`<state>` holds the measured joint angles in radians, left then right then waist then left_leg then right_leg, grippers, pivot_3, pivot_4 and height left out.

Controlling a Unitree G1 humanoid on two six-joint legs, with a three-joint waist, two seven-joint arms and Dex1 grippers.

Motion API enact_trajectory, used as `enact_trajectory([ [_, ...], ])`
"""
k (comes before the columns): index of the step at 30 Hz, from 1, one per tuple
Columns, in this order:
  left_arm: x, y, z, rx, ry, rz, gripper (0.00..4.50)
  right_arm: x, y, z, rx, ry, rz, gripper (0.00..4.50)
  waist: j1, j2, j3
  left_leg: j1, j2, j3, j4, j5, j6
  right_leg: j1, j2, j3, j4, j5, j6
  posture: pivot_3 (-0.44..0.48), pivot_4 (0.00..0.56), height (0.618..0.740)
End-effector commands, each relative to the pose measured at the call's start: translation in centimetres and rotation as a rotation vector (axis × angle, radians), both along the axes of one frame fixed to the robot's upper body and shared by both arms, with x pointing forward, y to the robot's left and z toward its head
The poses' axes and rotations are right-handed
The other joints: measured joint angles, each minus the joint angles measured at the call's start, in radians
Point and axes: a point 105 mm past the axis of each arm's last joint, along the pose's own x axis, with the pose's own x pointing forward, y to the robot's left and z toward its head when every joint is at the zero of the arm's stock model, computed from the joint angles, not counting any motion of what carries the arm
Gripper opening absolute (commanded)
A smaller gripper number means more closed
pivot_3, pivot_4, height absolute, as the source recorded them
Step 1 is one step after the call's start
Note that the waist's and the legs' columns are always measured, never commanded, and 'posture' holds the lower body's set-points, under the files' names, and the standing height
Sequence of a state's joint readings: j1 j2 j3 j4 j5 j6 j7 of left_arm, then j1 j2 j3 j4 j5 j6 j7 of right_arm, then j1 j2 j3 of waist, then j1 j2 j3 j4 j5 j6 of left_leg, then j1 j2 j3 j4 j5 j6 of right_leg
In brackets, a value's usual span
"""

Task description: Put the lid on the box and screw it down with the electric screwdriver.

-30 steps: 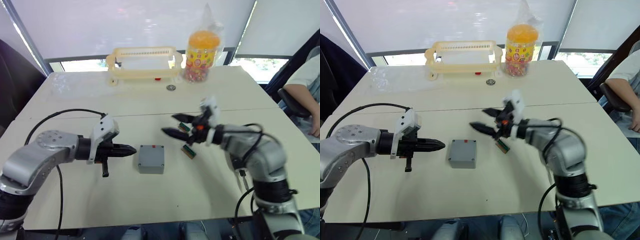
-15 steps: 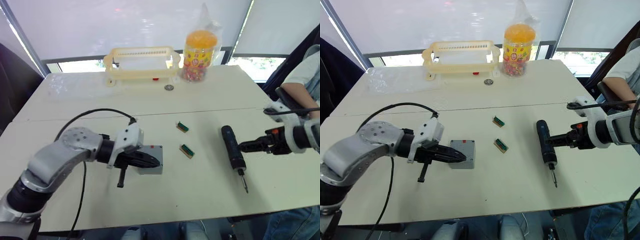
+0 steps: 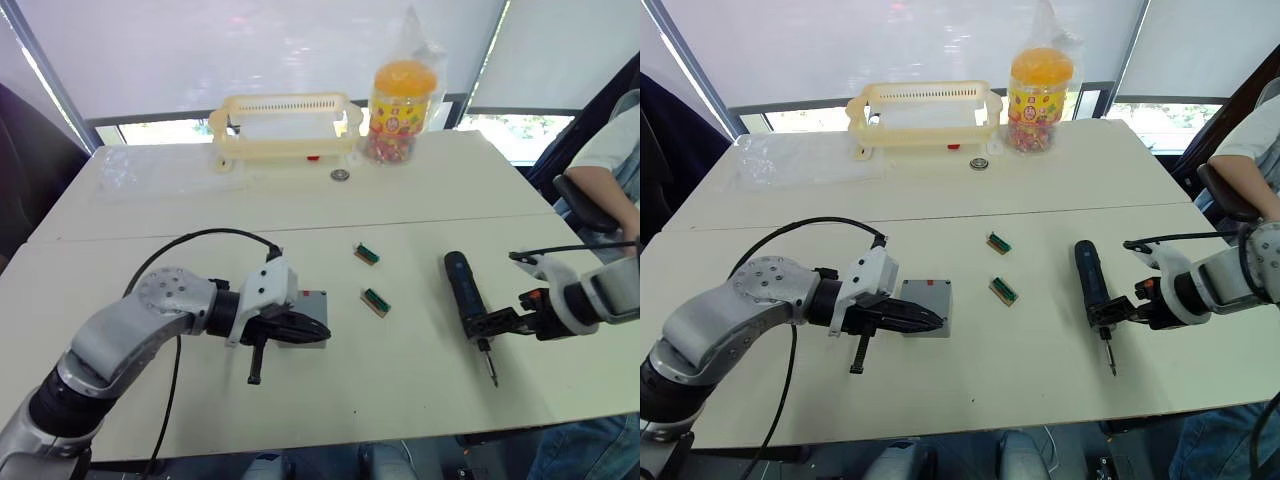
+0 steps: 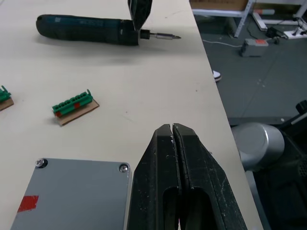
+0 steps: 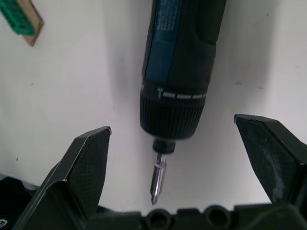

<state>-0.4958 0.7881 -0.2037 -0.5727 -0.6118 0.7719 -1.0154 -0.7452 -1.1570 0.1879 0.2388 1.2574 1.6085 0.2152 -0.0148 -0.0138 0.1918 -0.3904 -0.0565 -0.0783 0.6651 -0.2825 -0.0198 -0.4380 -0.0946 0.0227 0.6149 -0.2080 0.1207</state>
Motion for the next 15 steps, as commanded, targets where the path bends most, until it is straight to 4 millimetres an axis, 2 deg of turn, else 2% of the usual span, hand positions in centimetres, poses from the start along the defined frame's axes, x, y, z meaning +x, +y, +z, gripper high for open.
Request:
enact_trajectory([
  [1,-0.5,-0.4,0.3,-0.016,-0.021,-0.003,0.0,0.8,-0.3,-0.1,-0.038,-0.006,-0.037,4.5,0.002,0.0,0.0,0.0,0.0,0.0,0.0,0.0,0.0,0.0,0.0,0.0,0.0,0.0,0.0,0.0,0.15,0.74],
  [2,-0.6,-0.4,0.2,-0.018,-0.019,0.004,0.0,0.8,-0.2,-0.4,-0.054,0.001,-0.031,4.5,0.002,0.0,0.0,0.0,0.0,0.0,0.0,0.0,0.0,0.0,0.0,0.0,0.0,0.0,0.0,0.0,0.15,0.74],
  [4,-0.7,-0.4,0.0,-0.023,-0.014,0.017,0.0,0.6,-0.4,-1.2,-0.108,0.02,-0.024,3.98,0.005,0.0,0.0,0.0,0.0,-0.001,0.0,0.0,0.0,0.0,0.0,0.0,0.0,0.0,0.0,0.0,0.15,0.74],
  [6,-0.6,-0.2,0.0,-0.027,-0.012,0.035,0.0,0.2,-0.6,-1.7,-0.15,0.035,-0.01,3.21,0.005,-0.001,0.0,0.0,0.0,-0.002,0.0,0.0,0.0,0.001,0.0,0.0,0.0,0.0,0.0,0.0,0.15,0.74],
  [9,-0.4,0.1,-0.1,-0.025,-0.015,0.063,0.0,-0.6,-0.5,-2.2,-0.17,0.058,0.016,1.79,0.006,-0.001,0.0,0.001,0.0,-0.003,0.001,0.0,0.0,0.003,0.0,-0.001,0.0,0.0,0.0,0.0,0.15,0.74],
  [12,-0.1,0.4,-0.1,-0.024,-0.014,0.08,0.0,-1.1,-0.5,-2.5,-0.184,0.059,0.03,1.77,0.009,-0.002,-0.001,0.001,0.0,-0.004,0.001,0.0,0.0,0.005,0.0,-0.002,-0.001,0.0,0.0,0.0,0.15,0.74],
  [15,0.5,1.5,-0.1,-0.01,-0.01,0.116,0.0,1.0,-0.2,-1.0,-0.137,-0.046,-0.032,1.77,0.006,-0.003,-0.002,0.001,0.0,-0.004,0.001,0.0,0.0,0.005,0.0,-0.003,-0.002,0.0,0.0,0.0,0.15,0.74],
])
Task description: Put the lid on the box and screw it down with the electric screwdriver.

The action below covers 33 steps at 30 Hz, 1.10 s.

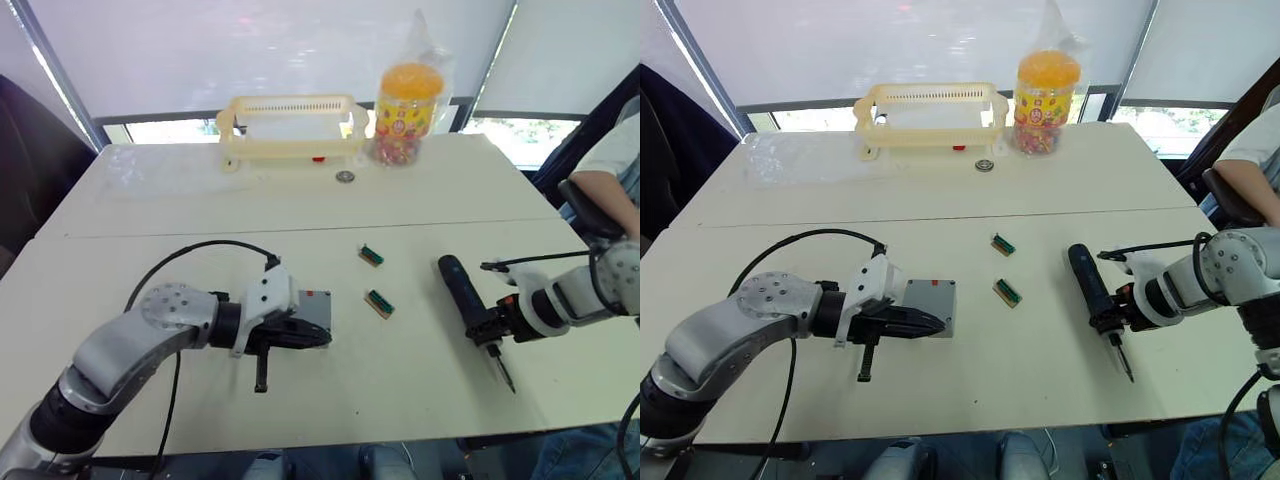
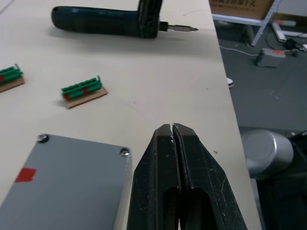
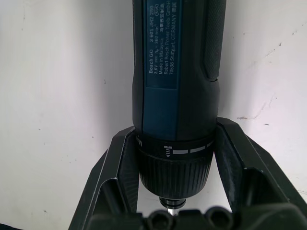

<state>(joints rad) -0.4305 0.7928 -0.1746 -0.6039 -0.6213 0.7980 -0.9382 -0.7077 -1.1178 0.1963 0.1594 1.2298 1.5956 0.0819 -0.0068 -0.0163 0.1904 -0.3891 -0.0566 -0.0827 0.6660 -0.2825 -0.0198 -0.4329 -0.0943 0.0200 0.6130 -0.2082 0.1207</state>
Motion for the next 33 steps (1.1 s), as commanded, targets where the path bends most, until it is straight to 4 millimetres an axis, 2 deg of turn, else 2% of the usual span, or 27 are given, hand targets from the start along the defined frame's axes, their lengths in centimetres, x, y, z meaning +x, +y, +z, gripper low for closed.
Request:
enact_trajectory([
  [1,0.8,1.5,0.8,-0.001,-0.025,0.048,0.0,2.1,0.2,1.7,0.068,-0.104,-0.066,1.77,-0.004,-0.001,0.0,0.0,0.0,0.0,0.0,0.0,0.0,0.0,0.0,0.0,0.0,0.0,0.0,0.0,0.15,0.74],
  [4,2.2,3.4,1.6,-0.022,-0.011,0.123,0.0,5.4,1.3,6.4,0.163,-0.371,-0.056,1.77,-0.016,0.002,0.001,0.002,0.0,0.004,0.0,0.0,0.0,0.001,0.002,0.002,0.0,0.001,-0.002,0.0,0.15,0.74],
  [6,2.9,4.3,2.0,-0.035,0.0,0.153,0.0,6.3,2.4,10.3,0.232,-0.587,0.047,1.77,-0.013,0.006,0.003,0.002,0.0,0.005,0.0,0.0,0.0,-0.001,0.002,0.003,0.001,0.001,-0.002,0.0,0.15,0.74],
  [9,4.5,4.7,2.7,-0.083,-0.008,0.196,0.0,5.1,3.9,14.7,0.301,-0.856,0.299,1.77,-0.002,0.007,0.003,-0.002,0.001,0.003,0.0,0.0,0.0,-0.007,0.004,0.002,0.004,0.001,-0.001,0.0,0.15,0.74],
  [12,5.2,4.6,2.5,-0.075,-0.009,0.184,0.0,4.0,6.3,17.8,0.396,-1.115,0.452,1.77,-0.003,0.006,0.003,-0.004,0.001,0.001,-0.001,-0.001,0.002,-0.007,0.004,0.0,0.003,0.001,-0.001,0.0,0.15,0.74],
  [13,5.2,4.4,2.5,-0.074,-0.005,0.173,0.0,3.7,7.4,18.3,0.446,-1.173,0.473,1.77,-0.005,0.004,0.002,-0.004,0.001,0.001,-0.001,-0.002,0.003,-0.007,0.004,0.0,0.003,0.001,-0.001,0.0,0.15,0.74],
  [14,5.3,4.2,2.5,-0.075,-0.001,0.164,0.0,3.3,8.4,18.4,0.485,-1.214,0.494,1.77,-0.01,0.004,0.002,-0.003,0.001,0.001,-0.001,-0.002,0.003,-0.006,0.004,0.001,0.002,0.001,-0.001,0.0,0.15,0.74],
  [18,5.6,3.5,1.7,-0.062,0.003,0.138,0.0,2.5,13.3,16.8,0.581,-1.354,0.525,1.77,-0.012,0.003,0.002,-0.001,0.001,0.001,0.0,-0.001,0.002,-0.006,0.003,0.004,0.004,0.002,0.0,0.0,0.15,0.74],
  [19,5.5,3.5,1.4,-0.046,-0.002,0.129,0.0,2.4,14.7,16.0,0.604,-1.38,0.517,1.77,-0.011,0.004,0.002,-0.001,0.002,0.0,-0.001,-0.001,0.002,-0.007,0.003,0.004,0.005,0.002,-0.001,0.0,0.15,0.74],
  [22,5.7,3.5,0.6,0.009,-0.021,0.129,0.0,2.1,17.1,14.1,0.617,-1.431,0.462,1.77,-0.008,0.004,0.002,-0.002,0.001,0.0,-0.001,0.0,-0.001,-0.01,0.004,0.005,0.007,0.002,-0.001,0.0,0.15,0.74],
  [25,6.0,3.8,0.1,0.015,-0.014,0.153,0.0,1.7,18.5,13.4,0.623,-1.461,0.46,1.77,-0.004,0.004,0.002,-0.003,0.0,0.0,-0.001,0.001,-0.002,-0.011,0.002,0.005,0.008,0.002,-0.001,0.0,0.15,0.74],
  [30,5.0,3.4,-0.7,0.026,0.022,0.119,0.0,1.4,19.5,12.0,0.644,-1.435,0.466,1.77,-0.008,0.004,0.002,-0.002,0.0,-0.001,-0.001,0.001,-0.003,-0.01,0.001,0.005,0.008,0.002,-0.001,0.0,0.15,0.74],
  [33,5.0,3.4,-2.7,0.115,0.001,0.105,0.0,1.2,19.9,11.3,0.678,-1.409,0.459,1.77,-0.008,0.004,0.002,-0.002,0.0,-0.001,-0.002,0.001,-0.003,-0.01,0.003,0.004,0.008,0.002,-0.001,0.0,0.15,0.74],
])
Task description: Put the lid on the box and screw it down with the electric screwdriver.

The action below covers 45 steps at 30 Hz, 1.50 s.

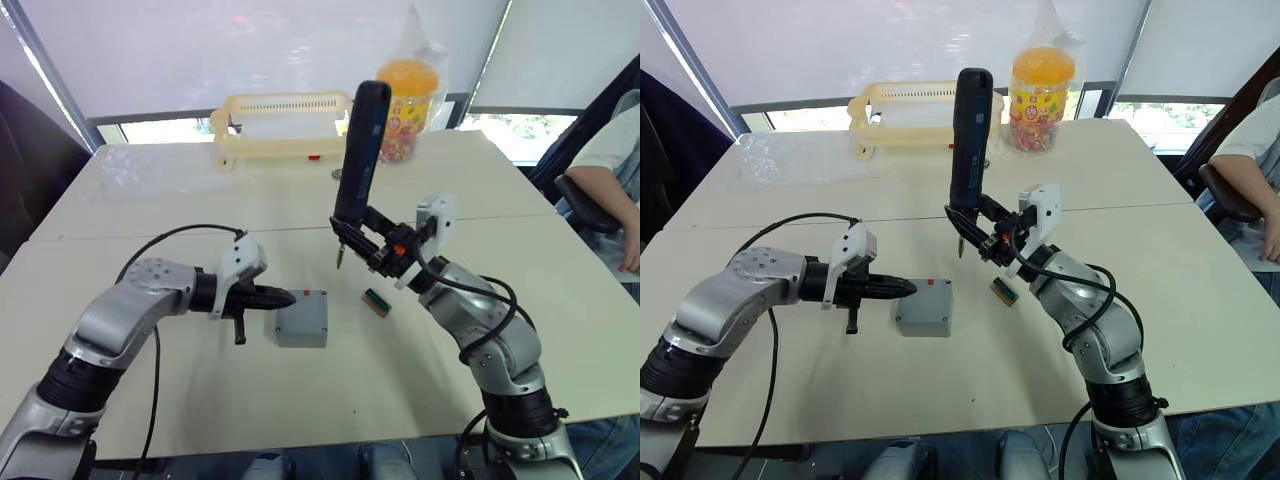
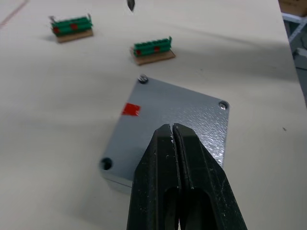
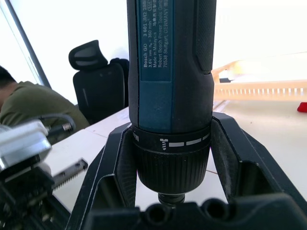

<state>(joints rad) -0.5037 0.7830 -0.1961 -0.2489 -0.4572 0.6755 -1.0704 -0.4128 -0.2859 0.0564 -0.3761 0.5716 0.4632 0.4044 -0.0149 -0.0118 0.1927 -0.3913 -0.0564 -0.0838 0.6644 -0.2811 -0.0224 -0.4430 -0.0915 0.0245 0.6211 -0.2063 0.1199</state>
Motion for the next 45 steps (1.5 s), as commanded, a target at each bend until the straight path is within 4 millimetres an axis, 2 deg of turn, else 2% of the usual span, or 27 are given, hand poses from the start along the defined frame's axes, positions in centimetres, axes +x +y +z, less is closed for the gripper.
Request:
enact_trajectory([
  [1,-0.2,-0.3,-1.2,0.086,-0.057,-0.036,0.0,-1.4,0.8,1.8,0.039,-0.084,0.045,1.77,0.0,0.0,0.0,0.0,0.0,0.0,0.0,0.0,0.0,0.0,0.0,0.0,0.0,0.0,0.0,0.0,0.15,0.74],
  [3,-0.4,-0.1,-2.4,0.147,-0.061,-0.061,0.0,-1.4,1.1,1.6,0.038,-0.077,0.05,1.77,0.0,0.0,0.0,0.0,0.0,0.0,0.0,0.0,0.0,0.0,0.0,0.0,0.0,0.0,0.0,0.0,0.15,0.74],
  [5,-0.5,-0.1,-2.8,0.148,-0.052,-0.075,0.0,-1.5,1.3,1.4,0.038,-0.071,0.054,1.77,0.0,0.001,-0.001,0.001,0.0,0.0,0.0,0.0,0.0,0.001,0.0,0.0,0.0,0.0,0.0,0.0,0.15,0.74],
  [14,0.1,-0.1,-2.3,0.076,0.003,-0.048,0.0,-1.1,1.9,0.5,0.035,-0.05,0.046,1.77,0.001,0.0,-0.001,0.002,0.0,0.0,0.0,0.0,0.0,0.002,0.0,0.0,0.0,0.0,0.0,0.0,0.15,0.74],
  [21,0.4,0.1,-2.3,0.074,0.006,-0.039,0.0,-0.9,2.5,0.0,0.018,-0.056,0.05,1.77,-0.001,0.0,-0.001,0.003,0.0,0.0,0.0,0.0,0.0,0.002,0.0,0.0,0.001,0.0,0.0,0.0,0.15,0.74],
  [45,0.4,0.2,-2.4,0.069,0.002,-0.022,0.0,-0.7,2.9,-2.7,-0.06,-0.063,0.017,1.77,-0.002,0.0,-0.001,0.005,0.0,0.0,0.0,0.0,0.0,0.003,0.001,0.0,0.003,0.0,0.0,0.0,0.15,0.74],
])
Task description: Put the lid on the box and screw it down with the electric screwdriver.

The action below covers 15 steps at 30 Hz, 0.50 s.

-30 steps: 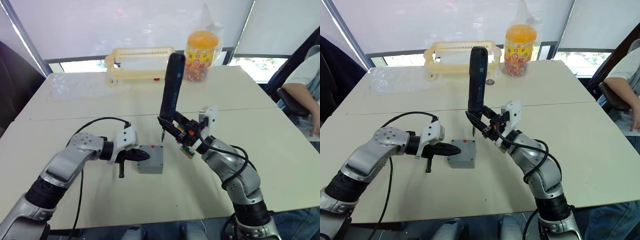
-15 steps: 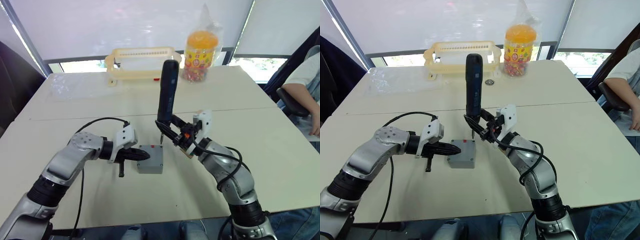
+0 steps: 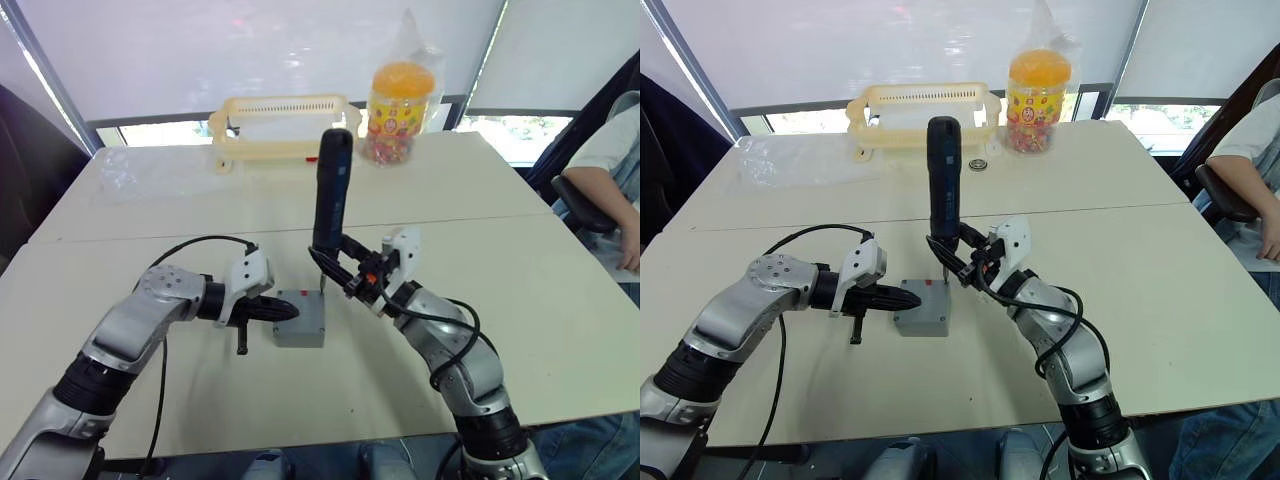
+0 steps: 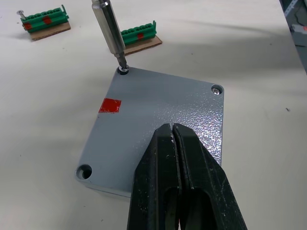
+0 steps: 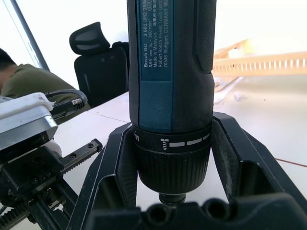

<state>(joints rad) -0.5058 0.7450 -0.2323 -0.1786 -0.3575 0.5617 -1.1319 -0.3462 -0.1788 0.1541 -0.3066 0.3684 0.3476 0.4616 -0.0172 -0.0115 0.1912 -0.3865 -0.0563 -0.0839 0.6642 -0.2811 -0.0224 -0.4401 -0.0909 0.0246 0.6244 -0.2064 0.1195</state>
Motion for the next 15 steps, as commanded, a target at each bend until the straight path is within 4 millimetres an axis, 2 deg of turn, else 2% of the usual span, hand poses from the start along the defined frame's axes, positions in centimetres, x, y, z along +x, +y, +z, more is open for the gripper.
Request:
enact_trajectory([
  [1,0.0,0.5,-1.2,0.034,0.038,0.031,0.0,-0.4,0.4,0.3,-0.005,-0.063,0.004,1.77,0.0,0.0,0.0,0.0,0.0,0.0,0.0,0.0,0.0,0.0,0.0,0.0,0.0,0.0,0.0,0.0,0.15,0.74],
  [6,-0.2,0.5,-1.3,0.038,0.043,0.03,0.0,-0.3,0.6,-0.5,-0.025,-0.073,-0.006,1.77,-0.001,0.0,0.0,0.003,0.0,0.0,0.0,0.0,0.0,0.003,0.0,0.0,0.0,0.0,0.0,0.0,0.15,0.74],
  [10,-0.2,0.6,-1.2,0.038,0.049,0.033,0.0,-0.3,0.8,-0.9,-0.031,-0.074,-0.007,1.77,-0.001,0.0,0.0,0.014,0.001,0.0,-0.003,-0.001,0.001,0.014,0.001,0.0,-0.004,-0.001,0.0,0.0,0.15,0.74],
  [15,-0.4,0.4,-1.2,0.039,0.053,0.026,0.0,-0.2,0.8,-1.7,-0.073,-0.085,-0.015,1.77,-0.001,0.0,-0.001,0.014,0.001,-0.001,-0.003,0.0,0.001,0.014,0.002,0.0,-0.004,-0.001,0.0,0.0,0.15,0.74],
])
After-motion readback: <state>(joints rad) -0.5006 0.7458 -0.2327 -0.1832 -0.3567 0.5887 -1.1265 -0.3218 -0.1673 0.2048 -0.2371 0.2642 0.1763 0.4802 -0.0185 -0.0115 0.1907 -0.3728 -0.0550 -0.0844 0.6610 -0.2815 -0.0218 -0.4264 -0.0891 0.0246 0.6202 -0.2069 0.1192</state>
